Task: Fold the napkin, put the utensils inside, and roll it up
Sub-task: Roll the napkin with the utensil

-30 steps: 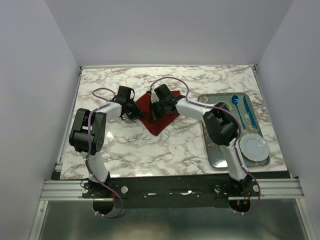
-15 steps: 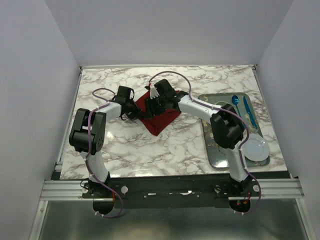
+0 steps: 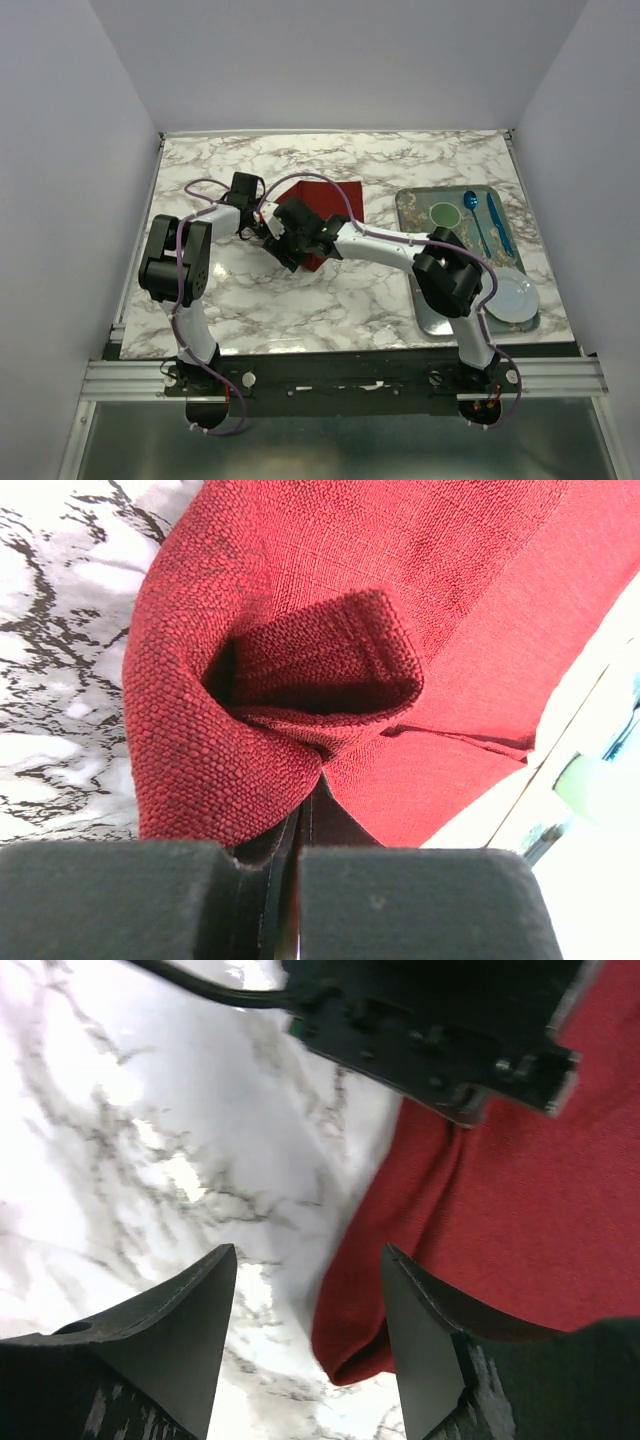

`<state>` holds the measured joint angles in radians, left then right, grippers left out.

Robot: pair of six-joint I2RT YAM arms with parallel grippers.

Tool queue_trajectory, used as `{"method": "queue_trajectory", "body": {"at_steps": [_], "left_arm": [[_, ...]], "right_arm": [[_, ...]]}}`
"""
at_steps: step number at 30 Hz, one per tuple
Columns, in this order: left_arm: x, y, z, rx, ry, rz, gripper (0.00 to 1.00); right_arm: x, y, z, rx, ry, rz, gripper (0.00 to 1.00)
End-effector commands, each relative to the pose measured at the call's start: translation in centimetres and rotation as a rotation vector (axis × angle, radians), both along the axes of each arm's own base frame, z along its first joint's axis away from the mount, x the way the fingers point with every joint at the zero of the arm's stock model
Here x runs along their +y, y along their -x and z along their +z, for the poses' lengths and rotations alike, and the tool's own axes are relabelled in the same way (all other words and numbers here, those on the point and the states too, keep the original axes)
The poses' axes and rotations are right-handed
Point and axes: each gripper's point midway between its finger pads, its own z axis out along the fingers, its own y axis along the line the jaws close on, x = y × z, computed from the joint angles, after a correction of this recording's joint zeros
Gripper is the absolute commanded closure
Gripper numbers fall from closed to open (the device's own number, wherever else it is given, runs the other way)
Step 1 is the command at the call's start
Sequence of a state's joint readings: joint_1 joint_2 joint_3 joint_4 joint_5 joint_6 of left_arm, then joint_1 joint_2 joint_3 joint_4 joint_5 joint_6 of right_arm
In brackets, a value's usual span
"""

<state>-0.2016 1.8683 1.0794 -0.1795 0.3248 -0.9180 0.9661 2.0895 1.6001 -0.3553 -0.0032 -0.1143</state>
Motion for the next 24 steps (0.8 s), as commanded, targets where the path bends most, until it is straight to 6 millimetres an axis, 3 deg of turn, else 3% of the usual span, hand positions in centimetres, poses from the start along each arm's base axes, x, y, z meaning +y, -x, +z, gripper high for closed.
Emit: {"method": "queue_trajectory", "body": {"at_steps": [1, 13, 24], "left_arm": [[1.5, 4.7, -5.4, 0.203, -0.074, -0.005, 0.95], [2.1, 4.3, -4.9, 0.191, -0.077, 0.001, 0.96], [2.4, 4.3, -4.8, 0.193, -0.077, 0.001, 0.96]], "right_arm": [[-1.0, -2.7, -1.1, -0.049, 0.066, -0.078, 0.34], [-0.3, -2.3, -3.8, 0.035, 0.08, -0.114, 0.44], [-2.8, -2.7, -6.6, 0.131, 0.112, -0.22, 0.42]]}}
